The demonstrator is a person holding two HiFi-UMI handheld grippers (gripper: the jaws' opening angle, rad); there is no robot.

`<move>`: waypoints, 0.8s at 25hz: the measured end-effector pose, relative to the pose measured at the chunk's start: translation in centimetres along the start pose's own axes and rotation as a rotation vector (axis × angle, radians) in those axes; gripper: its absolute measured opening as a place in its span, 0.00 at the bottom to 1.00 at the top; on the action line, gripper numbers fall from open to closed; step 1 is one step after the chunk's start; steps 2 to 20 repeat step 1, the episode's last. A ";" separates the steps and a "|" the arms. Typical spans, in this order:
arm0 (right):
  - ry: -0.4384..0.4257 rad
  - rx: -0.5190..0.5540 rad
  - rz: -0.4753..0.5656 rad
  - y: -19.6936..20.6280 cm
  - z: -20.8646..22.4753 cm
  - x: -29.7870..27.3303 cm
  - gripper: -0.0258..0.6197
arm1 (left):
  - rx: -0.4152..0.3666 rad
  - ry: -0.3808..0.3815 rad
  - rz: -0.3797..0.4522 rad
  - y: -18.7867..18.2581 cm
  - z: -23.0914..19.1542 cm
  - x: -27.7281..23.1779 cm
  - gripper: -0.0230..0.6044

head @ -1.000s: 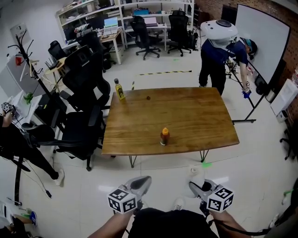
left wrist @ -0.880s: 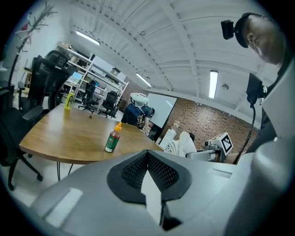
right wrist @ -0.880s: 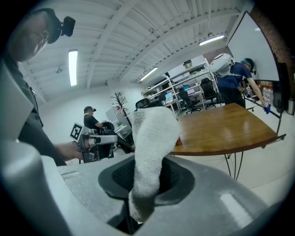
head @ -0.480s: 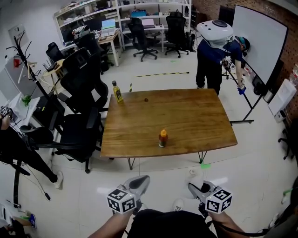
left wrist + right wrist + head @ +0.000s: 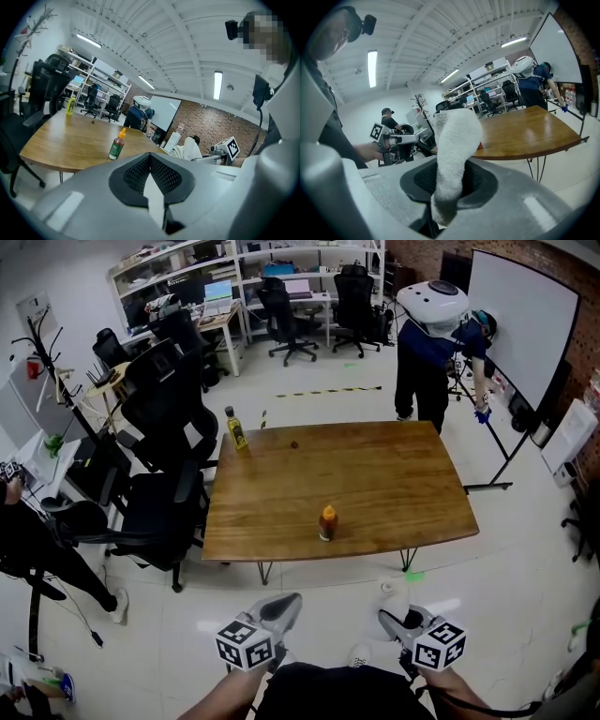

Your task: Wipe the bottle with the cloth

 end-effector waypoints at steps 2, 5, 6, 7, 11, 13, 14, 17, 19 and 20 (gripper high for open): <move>-0.002 0.001 -0.002 0.0 0.0 0.0 0.15 | 0.000 -0.002 0.001 -0.1 0.0 -0.1 0.06; -0.002 0.001 -0.002 0.0 0.0 0.0 0.15 | 0.000 -0.002 0.001 -0.1 0.0 -0.1 0.06; -0.002 0.001 -0.002 0.0 0.0 0.0 0.15 | 0.000 -0.002 0.001 -0.1 0.0 -0.1 0.06; -0.002 0.001 -0.002 0.0 0.0 0.0 0.15 | 0.000 -0.002 0.001 -0.1 0.0 -0.1 0.06; -0.002 0.001 -0.002 0.0 0.0 0.0 0.15 | 0.000 -0.002 0.001 -0.1 0.0 -0.1 0.06; -0.002 0.001 -0.002 0.0 0.0 0.0 0.15 | 0.000 -0.002 0.001 -0.1 0.0 -0.1 0.06; -0.002 0.001 -0.002 0.0 0.0 0.0 0.15 | 0.000 -0.002 0.001 -0.1 0.0 -0.1 0.06; -0.002 0.001 -0.002 0.0 0.0 0.0 0.15 | 0.000 -0.002 0.001 -0.1 0.0 -0.1 0.06; -0.002 0.001 -0.002 0.0 0.0 0.0 0.15 | 0.000 -0.002 0.001 -0.1 0.0 -0.1 0.06; -0.002 0.001 -0.002 0.0 0.0 0.0 0.15 | 0.000 -0.002 0.001 -0.1 0.0 -0.1 0.06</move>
Point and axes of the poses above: the fingertips, and each gripper's own axes: x backward along the fingers, z to its right, y out of its underside, the point moved 5 cm from there along x, backward along the fingers, and after that the axes turned 1 degree about -y, right-handed, at the moved point
